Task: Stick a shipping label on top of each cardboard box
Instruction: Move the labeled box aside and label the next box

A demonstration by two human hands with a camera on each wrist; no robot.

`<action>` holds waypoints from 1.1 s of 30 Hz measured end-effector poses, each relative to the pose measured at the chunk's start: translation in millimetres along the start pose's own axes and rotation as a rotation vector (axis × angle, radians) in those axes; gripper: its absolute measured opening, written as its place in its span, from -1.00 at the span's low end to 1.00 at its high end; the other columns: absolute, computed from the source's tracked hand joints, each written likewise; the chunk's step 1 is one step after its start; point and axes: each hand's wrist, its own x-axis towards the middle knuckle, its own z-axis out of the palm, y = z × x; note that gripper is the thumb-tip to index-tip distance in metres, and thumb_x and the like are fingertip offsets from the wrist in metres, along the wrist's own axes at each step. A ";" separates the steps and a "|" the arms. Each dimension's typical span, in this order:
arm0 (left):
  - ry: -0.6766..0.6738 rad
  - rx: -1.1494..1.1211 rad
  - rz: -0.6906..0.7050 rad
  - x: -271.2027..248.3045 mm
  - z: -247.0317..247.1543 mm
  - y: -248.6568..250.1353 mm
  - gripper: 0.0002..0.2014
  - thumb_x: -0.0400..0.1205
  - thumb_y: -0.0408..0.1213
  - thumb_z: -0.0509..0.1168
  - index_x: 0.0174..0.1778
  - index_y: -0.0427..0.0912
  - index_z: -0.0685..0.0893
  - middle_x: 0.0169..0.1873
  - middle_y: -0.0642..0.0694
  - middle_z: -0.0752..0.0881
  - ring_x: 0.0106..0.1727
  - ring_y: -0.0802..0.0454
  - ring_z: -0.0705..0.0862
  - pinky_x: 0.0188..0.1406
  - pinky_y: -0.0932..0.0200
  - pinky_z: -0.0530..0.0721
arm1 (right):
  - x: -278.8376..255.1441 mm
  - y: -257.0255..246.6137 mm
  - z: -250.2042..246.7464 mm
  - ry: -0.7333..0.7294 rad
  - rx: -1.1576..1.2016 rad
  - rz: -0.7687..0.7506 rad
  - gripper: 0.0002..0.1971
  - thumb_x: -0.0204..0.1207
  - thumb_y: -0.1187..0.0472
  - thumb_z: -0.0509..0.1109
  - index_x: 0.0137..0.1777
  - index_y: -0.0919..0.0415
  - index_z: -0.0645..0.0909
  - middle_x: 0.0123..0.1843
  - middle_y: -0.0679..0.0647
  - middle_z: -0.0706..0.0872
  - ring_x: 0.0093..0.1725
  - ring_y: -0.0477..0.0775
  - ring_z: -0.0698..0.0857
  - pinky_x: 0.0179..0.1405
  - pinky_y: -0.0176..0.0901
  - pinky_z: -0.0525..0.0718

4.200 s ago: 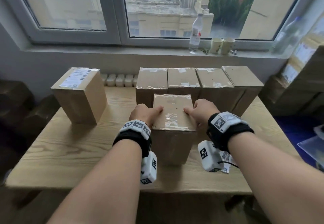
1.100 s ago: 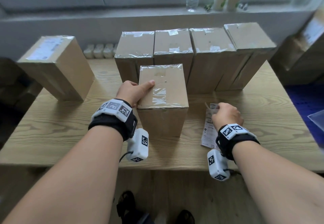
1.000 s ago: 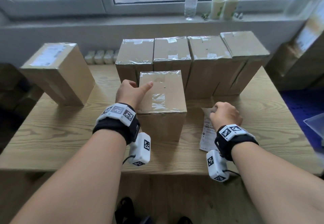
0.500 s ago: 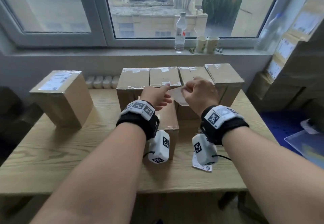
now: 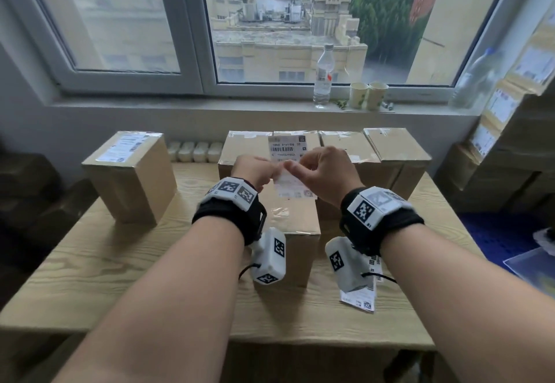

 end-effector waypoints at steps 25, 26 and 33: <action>-0.120 -0.105 0.236 -16.6 -42.5 14.3 -0.85 0.59 -0.12 0.42 -0.14 -0.13 0.77 -0.18 -0.03 0.79 -0.35 0.17 0.57 -0.31 0.25 0.52 | 31.4 -19.4 -7.9 0.029 0.099 0.034 -0.94 0.50 0.21 0.52 -0.10 0.16 0.81 -0.19 0.06 0.83 -0.37 -0.03 0.78 -0.23 -0.09 0.82; -0.120 -0.097 0.234 -16.7 -42.6 14.8 -0.87 0.59 -0.14 0.43 -0.16 -0.12 0.77 -0.18 -0.03 0.79 -0.36 0.18 0.56 -0.33 0.26 0.51 | 31.2 -19.9 -7.8 0.022 0.100 0.028 -0.95 0.50 0.21 0.52 -0.10 0.15 0.80 -0.18 0.06 0.83 -0.36 -0.03 0.77 -0.23 -0.11 0.82; -0.128 -0.088 0.190 -15.9 -41.9 15.5 -0.88 0.58 -0.18 0.43 -0.25 -0.09 0.75 -0.20 -0.05 0.81 -0.44 0.18 0.55 -0.36 0.26 0.48 | 32.4 -18.7 -7.8 -0.003 0.078 -0.001 -0.93 0.49 0.24 0.52 -0.07 0.19 0.81 -0.17 0.07 0.82 -0.23 0.06 0.78 -0.12 0.03 0.81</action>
